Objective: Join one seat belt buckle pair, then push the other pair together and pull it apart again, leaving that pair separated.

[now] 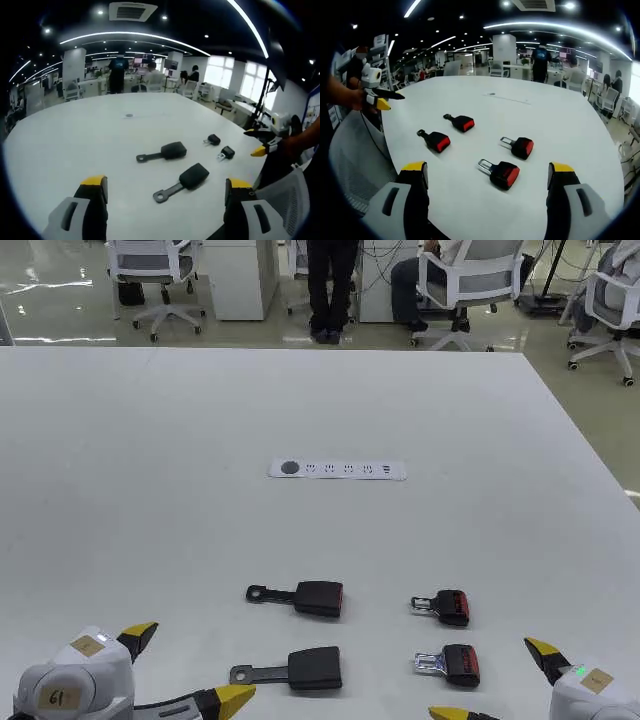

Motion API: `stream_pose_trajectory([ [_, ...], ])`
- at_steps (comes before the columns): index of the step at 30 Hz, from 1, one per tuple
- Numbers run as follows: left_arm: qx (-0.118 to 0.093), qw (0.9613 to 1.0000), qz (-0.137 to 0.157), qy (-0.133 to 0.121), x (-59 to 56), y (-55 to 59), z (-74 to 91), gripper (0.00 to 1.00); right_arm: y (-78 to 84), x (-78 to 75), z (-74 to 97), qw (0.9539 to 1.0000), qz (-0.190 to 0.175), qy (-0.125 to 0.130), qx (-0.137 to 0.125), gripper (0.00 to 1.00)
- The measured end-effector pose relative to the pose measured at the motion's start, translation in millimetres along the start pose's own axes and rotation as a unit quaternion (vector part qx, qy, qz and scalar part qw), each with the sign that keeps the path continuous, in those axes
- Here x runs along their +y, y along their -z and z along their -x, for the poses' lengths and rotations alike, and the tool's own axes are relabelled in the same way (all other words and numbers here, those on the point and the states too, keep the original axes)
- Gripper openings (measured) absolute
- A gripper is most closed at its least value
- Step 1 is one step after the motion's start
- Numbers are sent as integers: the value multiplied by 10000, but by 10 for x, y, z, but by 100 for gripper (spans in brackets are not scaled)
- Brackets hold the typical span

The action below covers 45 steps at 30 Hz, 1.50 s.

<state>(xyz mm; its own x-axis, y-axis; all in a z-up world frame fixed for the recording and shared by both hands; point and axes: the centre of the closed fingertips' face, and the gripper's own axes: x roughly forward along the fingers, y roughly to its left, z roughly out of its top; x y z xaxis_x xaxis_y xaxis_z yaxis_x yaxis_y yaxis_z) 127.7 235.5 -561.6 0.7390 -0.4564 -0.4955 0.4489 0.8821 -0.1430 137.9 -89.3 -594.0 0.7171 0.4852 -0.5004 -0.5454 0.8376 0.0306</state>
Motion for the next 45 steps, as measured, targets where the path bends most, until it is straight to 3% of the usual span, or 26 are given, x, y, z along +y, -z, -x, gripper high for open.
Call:
stream_pose_trajectory([
  [27,-50,9999,-41,-84,32,-52,26,99,6,-68,10,10000,-12,71,-16,99],
  [45,-32,10000,-27,-60,-13,-66,31,99,1,-77,16,10000,-3,80,-11,99],
])
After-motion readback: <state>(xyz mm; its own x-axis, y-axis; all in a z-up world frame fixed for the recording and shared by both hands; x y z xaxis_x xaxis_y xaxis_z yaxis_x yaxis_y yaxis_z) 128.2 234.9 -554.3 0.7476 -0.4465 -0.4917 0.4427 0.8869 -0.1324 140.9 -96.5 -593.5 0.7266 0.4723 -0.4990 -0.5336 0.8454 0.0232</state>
